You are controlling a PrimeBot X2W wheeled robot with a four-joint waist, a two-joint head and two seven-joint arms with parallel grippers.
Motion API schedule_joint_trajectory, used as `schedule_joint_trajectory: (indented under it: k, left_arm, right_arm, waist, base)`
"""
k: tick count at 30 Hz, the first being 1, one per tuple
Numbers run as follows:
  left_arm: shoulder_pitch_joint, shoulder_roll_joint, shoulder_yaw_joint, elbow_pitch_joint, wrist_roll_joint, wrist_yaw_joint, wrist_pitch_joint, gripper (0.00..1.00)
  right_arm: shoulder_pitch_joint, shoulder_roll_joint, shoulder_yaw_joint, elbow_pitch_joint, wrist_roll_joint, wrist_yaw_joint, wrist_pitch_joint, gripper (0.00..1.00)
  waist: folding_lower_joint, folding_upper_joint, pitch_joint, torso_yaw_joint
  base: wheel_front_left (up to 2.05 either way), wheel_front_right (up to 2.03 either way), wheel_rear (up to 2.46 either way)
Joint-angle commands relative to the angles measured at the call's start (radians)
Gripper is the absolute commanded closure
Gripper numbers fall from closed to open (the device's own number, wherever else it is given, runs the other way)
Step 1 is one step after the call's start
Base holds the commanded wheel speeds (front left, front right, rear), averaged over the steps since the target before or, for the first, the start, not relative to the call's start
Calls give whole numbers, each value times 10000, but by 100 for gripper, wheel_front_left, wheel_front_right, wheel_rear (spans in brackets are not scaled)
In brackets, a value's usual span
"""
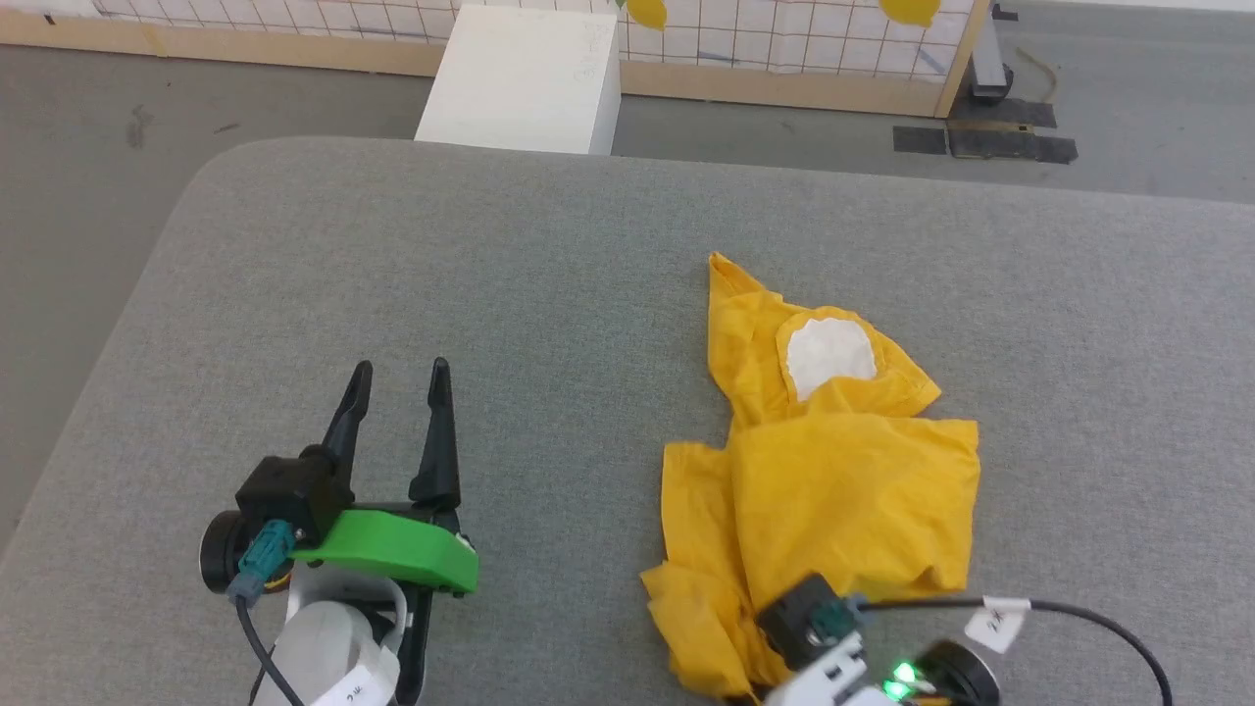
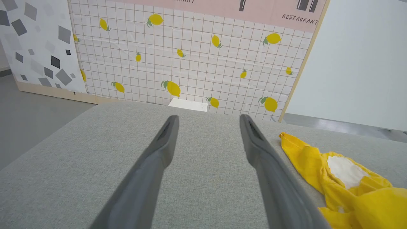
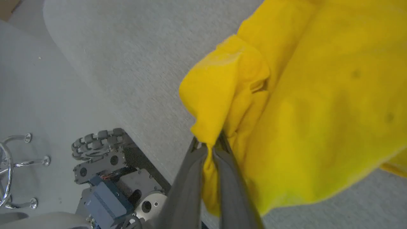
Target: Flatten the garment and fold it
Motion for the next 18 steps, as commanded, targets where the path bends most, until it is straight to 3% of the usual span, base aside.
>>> schedule_joint_trajectory:
  k: [1, 2, 5, 11, 15, 18]
  left_arm:
    - [126, -24, 18, 27, -73, -60, -44, 0]
    - [149, -24, 24, 31, -72, -55, -44, 0]
    - [258, -24, 96, 24, -41, -41, -44, 0]
    - [345, -24, 147, 101, 59, -122, -44, 0]
    - [149, -24, -5, 237, 90, -204, -44, 0]
    - [-359, -24, -301, 550, 52, -202, -44, 0]
  right_arm:
    - [217, -65, -187, 38, -65, -13, 74, 56]
    - [342, -57, -340, 22, -57, -13, 90, 0]
    - [540, 24, -1082, -390, -79, -13, -354, 0]
    - [152, 161, -3260, -1655, 44, -13, -3120, 0]
    - [-110, 166, -4837, -1632, 1, -13, -4705, 0]
    - [-213, 167, -5520, -1192, 58, -13, -5256, 0]
  waist:
    - [0, 0, -18, -5]
    - [0, 0, -31, -15]
    - [0, 0, -104, -118]
    - [0, 0, -218, -459]
    - [0, 0, -128, -777]
    - [0, 0, 113, -1066]
  base:
    - [0, 0, 0]
    - [0, 0, 0]
    - [0, 0, 0]
    - [0, 0, 0]
    - [0, 0, 0]
    - [0, 0, 0]
